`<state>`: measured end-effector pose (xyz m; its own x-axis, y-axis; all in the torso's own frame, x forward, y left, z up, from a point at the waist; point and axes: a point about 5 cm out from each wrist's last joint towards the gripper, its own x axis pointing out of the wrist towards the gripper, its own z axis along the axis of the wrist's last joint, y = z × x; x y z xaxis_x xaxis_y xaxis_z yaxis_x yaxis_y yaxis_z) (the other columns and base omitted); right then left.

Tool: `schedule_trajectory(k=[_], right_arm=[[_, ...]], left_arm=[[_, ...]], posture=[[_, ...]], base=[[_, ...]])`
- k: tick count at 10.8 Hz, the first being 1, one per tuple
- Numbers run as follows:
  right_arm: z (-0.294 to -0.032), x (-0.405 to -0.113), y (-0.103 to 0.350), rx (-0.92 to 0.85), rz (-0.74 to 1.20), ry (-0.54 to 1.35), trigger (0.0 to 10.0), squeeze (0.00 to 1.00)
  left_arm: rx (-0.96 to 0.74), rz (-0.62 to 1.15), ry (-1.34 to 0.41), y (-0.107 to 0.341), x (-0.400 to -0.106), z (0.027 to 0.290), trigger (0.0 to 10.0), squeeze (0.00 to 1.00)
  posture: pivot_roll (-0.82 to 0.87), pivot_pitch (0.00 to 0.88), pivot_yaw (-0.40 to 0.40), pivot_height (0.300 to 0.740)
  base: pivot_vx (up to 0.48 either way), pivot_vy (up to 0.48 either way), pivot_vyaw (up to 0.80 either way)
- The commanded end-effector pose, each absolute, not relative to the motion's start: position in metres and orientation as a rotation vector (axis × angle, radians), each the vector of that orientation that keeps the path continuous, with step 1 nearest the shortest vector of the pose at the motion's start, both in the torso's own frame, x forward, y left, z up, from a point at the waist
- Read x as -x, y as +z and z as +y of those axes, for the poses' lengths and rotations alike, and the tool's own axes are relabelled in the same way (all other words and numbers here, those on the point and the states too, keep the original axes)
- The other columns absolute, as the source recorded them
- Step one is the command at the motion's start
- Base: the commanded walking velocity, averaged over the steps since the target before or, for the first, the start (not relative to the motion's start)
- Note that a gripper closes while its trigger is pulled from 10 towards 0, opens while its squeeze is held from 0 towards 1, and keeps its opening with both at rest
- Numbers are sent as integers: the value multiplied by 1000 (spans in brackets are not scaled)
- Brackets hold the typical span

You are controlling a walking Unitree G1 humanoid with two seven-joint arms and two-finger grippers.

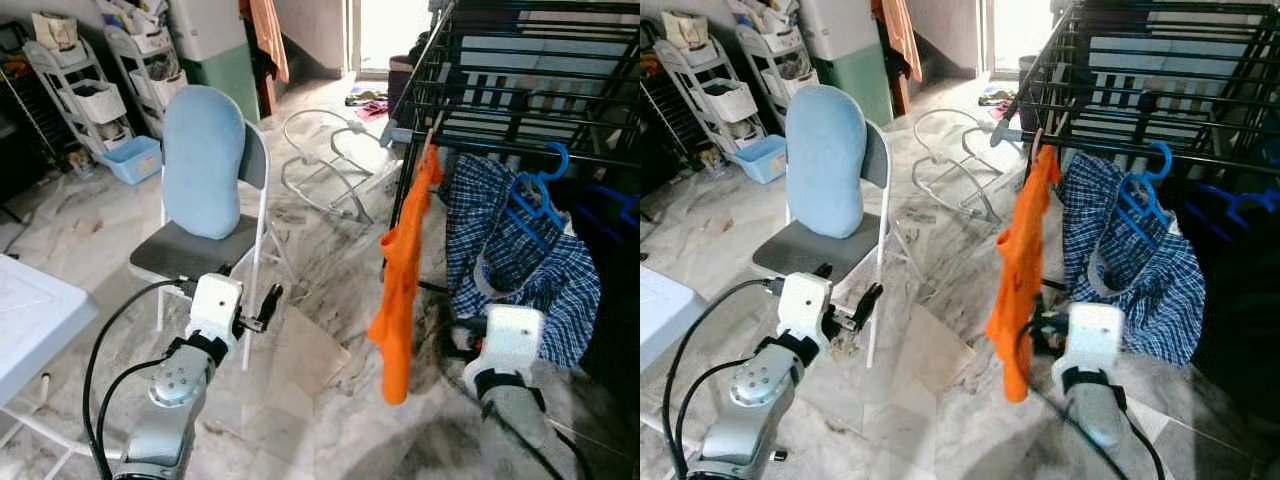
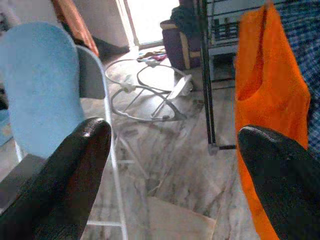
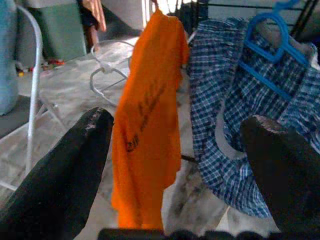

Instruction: Hang hanger

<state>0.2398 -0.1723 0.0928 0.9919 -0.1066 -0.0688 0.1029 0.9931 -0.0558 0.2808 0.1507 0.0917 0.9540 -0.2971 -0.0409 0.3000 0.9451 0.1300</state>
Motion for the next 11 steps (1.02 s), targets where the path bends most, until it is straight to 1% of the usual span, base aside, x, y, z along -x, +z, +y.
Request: schedule_trajectory(k=[1, 3, 4, 6, 7, 8, 9, 10, 11], right_arm=[[-173, -239, 97, 47, 53, -116, 10000, 0], [-175, -239, 104, 110, 25, -129, 10000, 0], [-183, -241, 98, 95, 50, -180, 10000, 0], [-189, -247, 96, 121, 74, -158, 10000, 0], [-199, -250, 95, 137, 99, -168, 10000, 0], [-204, -254, 93, 146, 117, -174, 10000, 0], [-204, -261, 92, 165, 121, -164, 10000, 0], [-200, -269, 93, 166, 110, -156, 10000, 0], [-195, -277, 92, 168, 98, -150, 10000, 0]], left_arm=[[-130, 17, -265, 96, -283, 159, 10000, 0], [-85, 28, -219, 98, -285, 164, 10000, 0], [-51, 33, -230, 96, -290, 156, 10000, 0], [0, 28, -233, 94, -299, 140, 10000, 0], [38, 20, -231, 92, -302, 128, 10000, 0], [57, 22, -233, 89, -304, 119, 10000, 0], [70, 30, -239, 86, -306, 113, 10000, 0], [70, 29, -262, 86, -308, 109, 10000, 0], [66, 28, -271, 86, -311, 111, 10000, 0]], posture=[[-126, 0, 87, 740], [-135, 0, 84, 740], [-123, 0, 54, 740], [-102, 0, -32, 740], [-81, 0, -106, 740], [-78, 0, -135, 740], [-88, 0, -129, 740], [-107, 0, -81, 740], [-129, 0, -35, 740]], base=[[0, 0, 0], [0, 0, 0], [0, 0, 0], [0, 0, 0], [0, 0, 0], [0, 0, 0], [0, 0, 0], [0, 0, 0], [0, 0, 0]])
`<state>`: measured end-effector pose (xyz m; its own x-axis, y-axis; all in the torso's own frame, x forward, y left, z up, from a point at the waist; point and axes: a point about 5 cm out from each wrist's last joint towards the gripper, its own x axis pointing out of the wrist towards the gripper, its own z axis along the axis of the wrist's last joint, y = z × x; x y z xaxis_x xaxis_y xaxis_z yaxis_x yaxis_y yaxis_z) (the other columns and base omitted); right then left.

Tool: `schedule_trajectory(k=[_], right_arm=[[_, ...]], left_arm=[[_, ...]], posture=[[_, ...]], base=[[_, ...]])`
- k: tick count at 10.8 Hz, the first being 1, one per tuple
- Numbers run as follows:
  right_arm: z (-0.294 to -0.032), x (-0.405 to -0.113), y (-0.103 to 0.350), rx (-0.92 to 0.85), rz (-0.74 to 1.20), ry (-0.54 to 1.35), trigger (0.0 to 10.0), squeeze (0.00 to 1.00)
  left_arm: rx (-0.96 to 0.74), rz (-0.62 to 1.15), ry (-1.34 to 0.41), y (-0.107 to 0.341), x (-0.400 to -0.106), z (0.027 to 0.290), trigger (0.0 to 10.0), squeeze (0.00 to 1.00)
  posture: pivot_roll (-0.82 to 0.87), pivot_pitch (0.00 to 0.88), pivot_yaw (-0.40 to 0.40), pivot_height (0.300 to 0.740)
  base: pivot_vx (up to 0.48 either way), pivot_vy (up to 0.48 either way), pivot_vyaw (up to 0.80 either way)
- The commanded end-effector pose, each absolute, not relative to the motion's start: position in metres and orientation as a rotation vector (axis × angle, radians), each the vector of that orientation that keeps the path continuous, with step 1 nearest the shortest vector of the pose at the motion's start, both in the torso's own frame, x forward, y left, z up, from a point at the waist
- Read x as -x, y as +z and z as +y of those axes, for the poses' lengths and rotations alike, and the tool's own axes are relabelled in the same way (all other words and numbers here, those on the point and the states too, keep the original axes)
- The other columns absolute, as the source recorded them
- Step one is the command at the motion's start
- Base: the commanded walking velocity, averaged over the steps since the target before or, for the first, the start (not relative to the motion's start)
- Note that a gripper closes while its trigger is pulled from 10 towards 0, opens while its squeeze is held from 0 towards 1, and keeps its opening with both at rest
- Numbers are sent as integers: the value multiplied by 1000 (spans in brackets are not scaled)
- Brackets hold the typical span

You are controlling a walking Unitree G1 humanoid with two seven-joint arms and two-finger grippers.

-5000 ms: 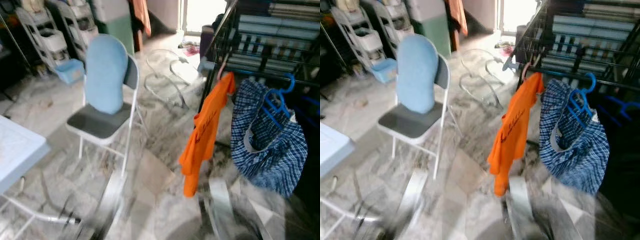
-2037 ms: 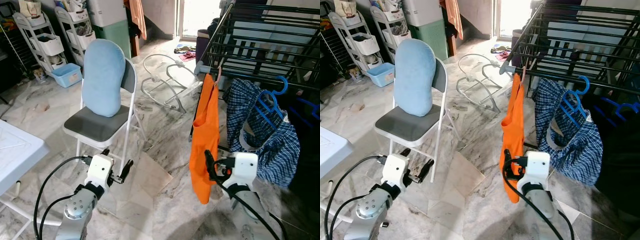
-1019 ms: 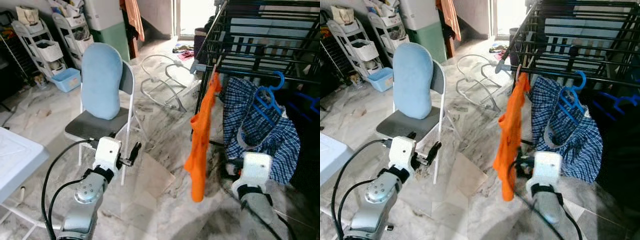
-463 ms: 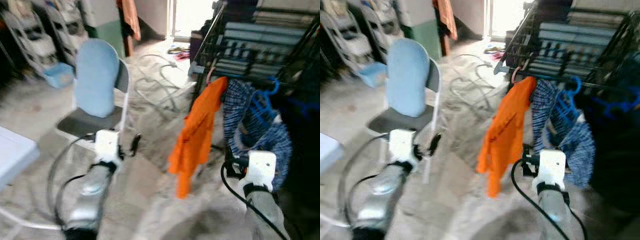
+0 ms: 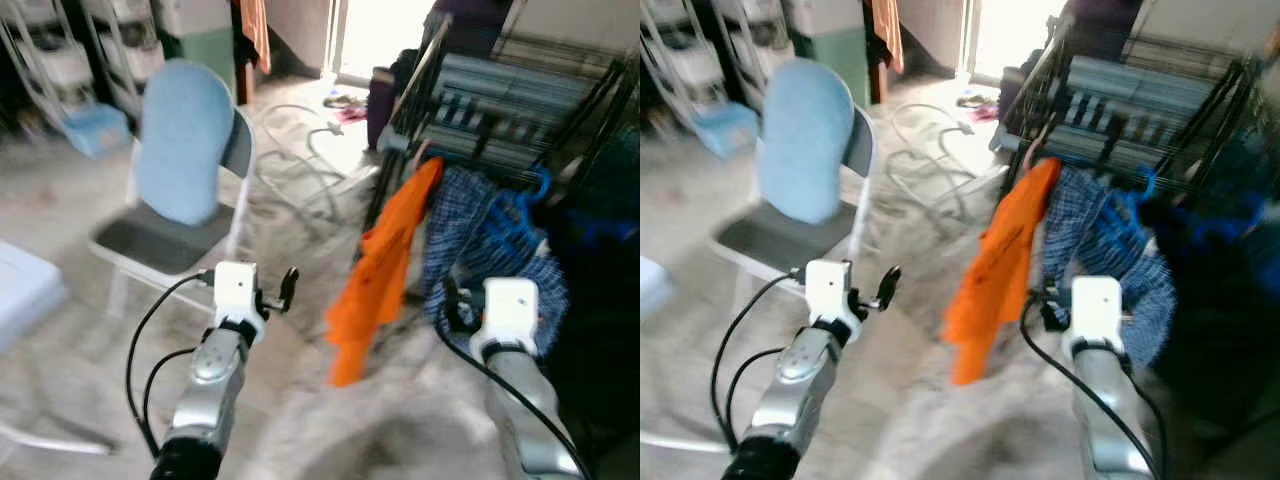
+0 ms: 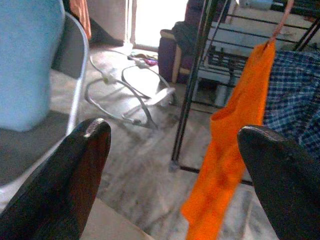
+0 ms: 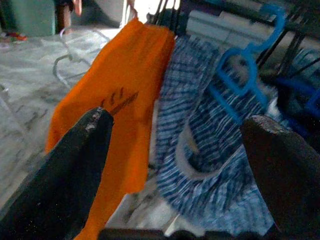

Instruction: Hang hanger

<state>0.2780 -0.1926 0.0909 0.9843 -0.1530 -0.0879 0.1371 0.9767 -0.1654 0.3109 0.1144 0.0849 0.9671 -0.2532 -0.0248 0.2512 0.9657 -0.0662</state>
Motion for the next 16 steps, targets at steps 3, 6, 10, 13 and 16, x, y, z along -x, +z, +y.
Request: schedule_trajectory(k=[3, 6, 10, 13, 16], right_arm=[[-196, -275, 74, 130, 161, -182, 10000, 0], [-213, -260, 58, 103, 192, -281, 10000, 0], [-205, -255, 77, 116, 90, -246, 10000, 0], [-196, -253, 88, 123, 45, -198, 10000, 0], [-192, -254, 89, 119, 47, -193, 10000, 0]], left_arm=[[25, 32, -291, 84, -321, 115, 10000, 0], [25, 99, -274, 65, -317, 122, 10000, 0], [-11, 67, -225, 70, -318, 143, 10000, 0], [65, 65, -260, 70, -312, 140, 10000, 0], [52, 41, -336, 76, -314, 136, 10000, 0]], posture=[[-138, 0, -23, 740], [-168, 0, 35, 740], [-179, 0, 54, 740], [-176, 0, 53, 740], [-181, 0, 62, 740]], base=[[0, 0, 0], [0, 0, 0], [0, 0, 0], [0, 0, 0], [105, 0, 0]])
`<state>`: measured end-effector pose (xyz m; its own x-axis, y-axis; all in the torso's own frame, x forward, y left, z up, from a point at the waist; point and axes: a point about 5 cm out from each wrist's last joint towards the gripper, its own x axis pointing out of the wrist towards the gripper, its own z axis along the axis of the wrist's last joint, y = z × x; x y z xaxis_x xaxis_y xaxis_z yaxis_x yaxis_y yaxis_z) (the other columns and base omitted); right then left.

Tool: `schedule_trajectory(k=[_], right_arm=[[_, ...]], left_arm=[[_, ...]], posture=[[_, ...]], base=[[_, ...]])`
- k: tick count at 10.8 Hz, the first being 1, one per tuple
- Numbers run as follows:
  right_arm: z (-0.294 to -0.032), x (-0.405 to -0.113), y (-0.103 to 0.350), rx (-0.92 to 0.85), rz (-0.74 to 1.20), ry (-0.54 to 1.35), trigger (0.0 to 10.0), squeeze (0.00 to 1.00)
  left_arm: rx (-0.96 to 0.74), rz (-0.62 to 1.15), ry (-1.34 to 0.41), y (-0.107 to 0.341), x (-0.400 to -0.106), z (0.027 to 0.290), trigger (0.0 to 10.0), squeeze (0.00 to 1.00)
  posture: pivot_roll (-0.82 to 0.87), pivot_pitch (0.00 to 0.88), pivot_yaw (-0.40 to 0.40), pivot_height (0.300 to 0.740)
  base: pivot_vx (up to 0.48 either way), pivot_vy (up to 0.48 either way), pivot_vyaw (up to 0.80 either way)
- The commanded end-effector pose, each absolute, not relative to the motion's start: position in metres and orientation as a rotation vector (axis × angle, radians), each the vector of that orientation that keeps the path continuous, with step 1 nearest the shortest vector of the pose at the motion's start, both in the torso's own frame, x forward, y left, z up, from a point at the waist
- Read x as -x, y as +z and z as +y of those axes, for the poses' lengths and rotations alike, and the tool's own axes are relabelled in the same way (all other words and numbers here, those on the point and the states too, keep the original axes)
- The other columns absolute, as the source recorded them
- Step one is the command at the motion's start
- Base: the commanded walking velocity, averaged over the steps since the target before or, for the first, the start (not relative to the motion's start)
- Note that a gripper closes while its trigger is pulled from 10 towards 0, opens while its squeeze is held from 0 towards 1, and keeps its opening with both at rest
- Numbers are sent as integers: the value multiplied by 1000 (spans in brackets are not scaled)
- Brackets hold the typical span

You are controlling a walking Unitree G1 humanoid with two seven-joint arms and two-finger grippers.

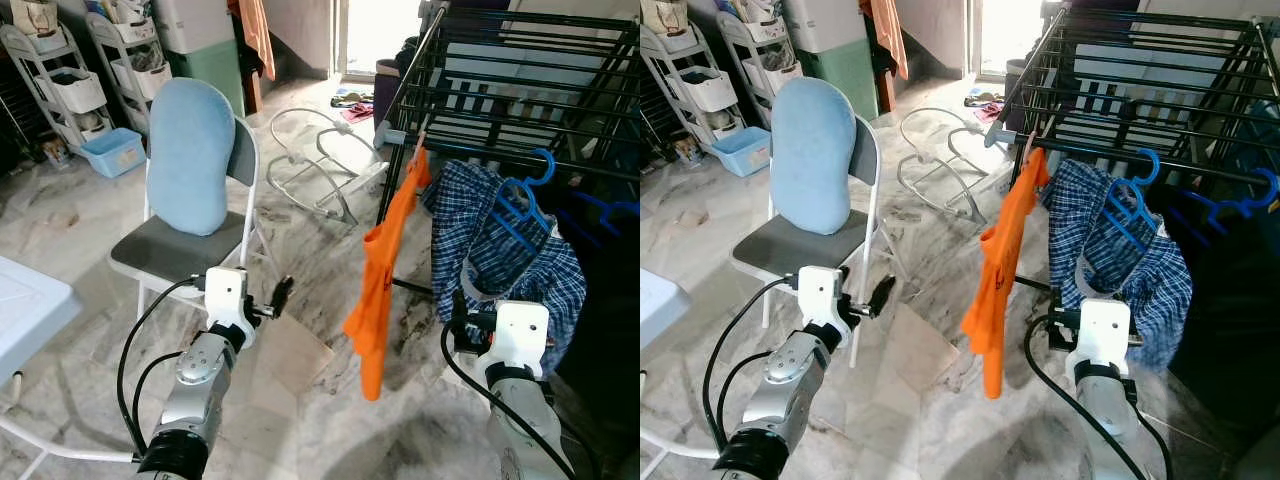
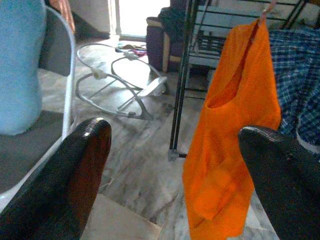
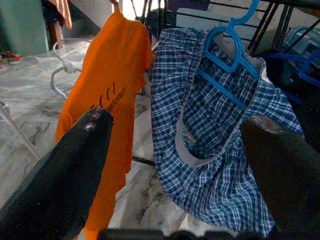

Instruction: Hang hanger

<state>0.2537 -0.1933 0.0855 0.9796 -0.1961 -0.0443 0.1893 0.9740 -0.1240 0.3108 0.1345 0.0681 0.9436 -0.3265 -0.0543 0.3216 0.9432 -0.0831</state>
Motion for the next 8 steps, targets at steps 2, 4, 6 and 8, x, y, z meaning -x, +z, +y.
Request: schedule_trajectory(k=[2, 4, 6, 8], right_arm=[[-190, -252, 88, 118, 53, -197, 10000, 0], [-189, -249, 87, 115, 58, -199, 10000, 0], [-190, -247, 86, 117, 54, -205, 10000, 0], [-193, -245, 85, 101, 63, -225, 10000, 0]], left_arm=[[66, 56, -329, 76, -315, 139, 10000, 0], [81, 63, -342, 75, -314, 138, 10000, 0], [93, 78, -356, 73, -313, 136, 10000, 0], [98, 86, -348, 72, -312, 137, 10000, 0]], posture=[[-185, 0, 69, 740], [-190, 0, 73, 740], [-192, 0, 72, 740], [-195, 0, 76, 740]], base=[[317, 0, 0], [313, 146, 0], [281, 386, 0], [251, 409, 0]])
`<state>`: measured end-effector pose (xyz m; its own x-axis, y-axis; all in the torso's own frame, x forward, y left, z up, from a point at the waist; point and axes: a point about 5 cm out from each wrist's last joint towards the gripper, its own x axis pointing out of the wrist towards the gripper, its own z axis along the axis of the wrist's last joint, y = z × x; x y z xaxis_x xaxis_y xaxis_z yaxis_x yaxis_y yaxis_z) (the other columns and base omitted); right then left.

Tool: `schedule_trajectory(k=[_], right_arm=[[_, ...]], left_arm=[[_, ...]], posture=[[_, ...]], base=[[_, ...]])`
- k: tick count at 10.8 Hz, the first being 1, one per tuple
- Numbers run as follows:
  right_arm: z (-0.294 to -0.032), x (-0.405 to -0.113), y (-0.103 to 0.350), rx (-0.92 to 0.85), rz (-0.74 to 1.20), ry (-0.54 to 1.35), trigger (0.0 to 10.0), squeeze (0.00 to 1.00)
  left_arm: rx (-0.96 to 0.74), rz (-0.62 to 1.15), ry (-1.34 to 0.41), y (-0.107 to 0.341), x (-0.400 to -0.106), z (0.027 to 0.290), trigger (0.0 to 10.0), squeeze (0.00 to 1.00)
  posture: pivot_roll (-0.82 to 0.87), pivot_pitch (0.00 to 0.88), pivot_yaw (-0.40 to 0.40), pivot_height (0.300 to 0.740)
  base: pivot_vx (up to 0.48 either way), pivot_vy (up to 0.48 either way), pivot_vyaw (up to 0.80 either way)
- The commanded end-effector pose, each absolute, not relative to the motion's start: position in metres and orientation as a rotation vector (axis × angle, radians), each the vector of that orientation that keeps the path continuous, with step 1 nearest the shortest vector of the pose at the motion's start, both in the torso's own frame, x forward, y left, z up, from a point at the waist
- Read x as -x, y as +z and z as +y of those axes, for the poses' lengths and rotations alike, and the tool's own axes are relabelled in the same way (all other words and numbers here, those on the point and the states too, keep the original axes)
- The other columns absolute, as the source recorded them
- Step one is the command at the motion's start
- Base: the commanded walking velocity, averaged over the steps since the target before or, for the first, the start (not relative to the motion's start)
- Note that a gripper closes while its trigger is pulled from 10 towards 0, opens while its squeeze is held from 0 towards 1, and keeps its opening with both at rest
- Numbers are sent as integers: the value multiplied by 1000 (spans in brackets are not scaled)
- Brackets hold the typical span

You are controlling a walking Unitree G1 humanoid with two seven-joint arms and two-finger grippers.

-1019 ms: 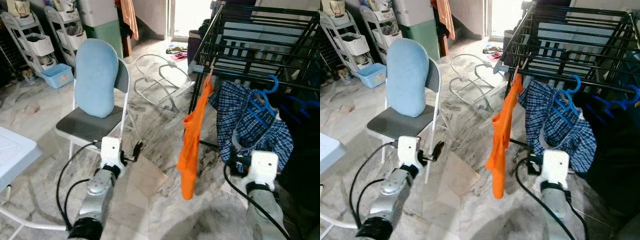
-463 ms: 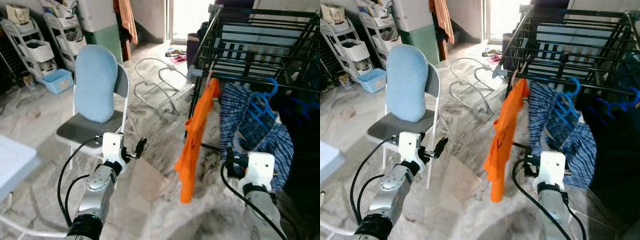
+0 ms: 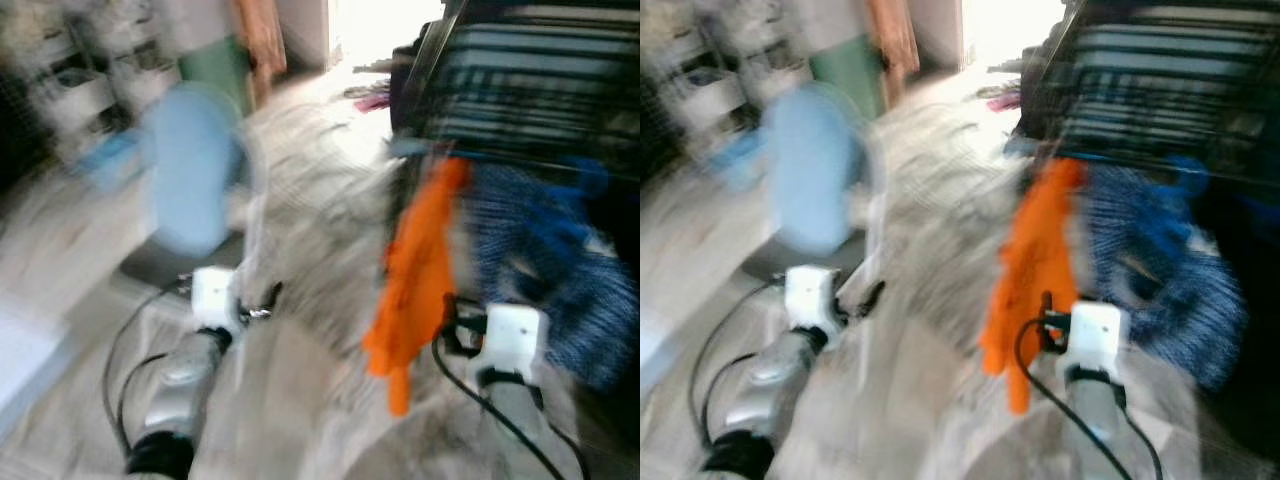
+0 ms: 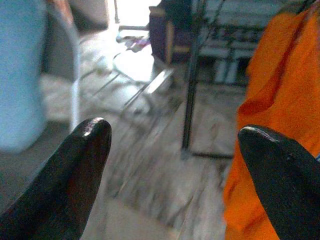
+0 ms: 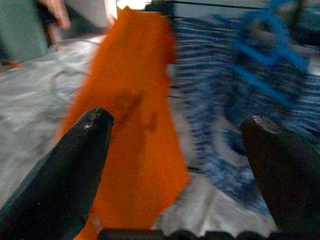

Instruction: Hang hanger

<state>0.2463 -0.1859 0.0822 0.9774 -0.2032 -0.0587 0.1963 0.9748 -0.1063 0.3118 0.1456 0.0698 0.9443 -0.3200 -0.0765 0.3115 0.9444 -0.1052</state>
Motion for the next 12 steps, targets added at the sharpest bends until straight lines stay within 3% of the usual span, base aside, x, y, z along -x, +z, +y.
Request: schedule_trajectory(k=[1, 5, 12], right_arm=[[-192, -245, 85, 117, 66, -225, 10000, 0], [-194, -243, 85, 116, 70, -229, 10000, 0], [-194, -247, 89, 158, 57, -208, 10000, 0]], left_arm=[[101, 91, -358, 71, -312, 134, 10000, 0], [101, 111, -370, 69, -310, 131, 10000, 0], [143, 94, -447, 69, -306, 119, 10000, 0]], posture=[[-197, 0, 76, 740], [-205, 0, 74, 740], [-201, 0, 57, 740]], base=[[251, 409, -525], [251, 412, -103], [0, 0, 0]])
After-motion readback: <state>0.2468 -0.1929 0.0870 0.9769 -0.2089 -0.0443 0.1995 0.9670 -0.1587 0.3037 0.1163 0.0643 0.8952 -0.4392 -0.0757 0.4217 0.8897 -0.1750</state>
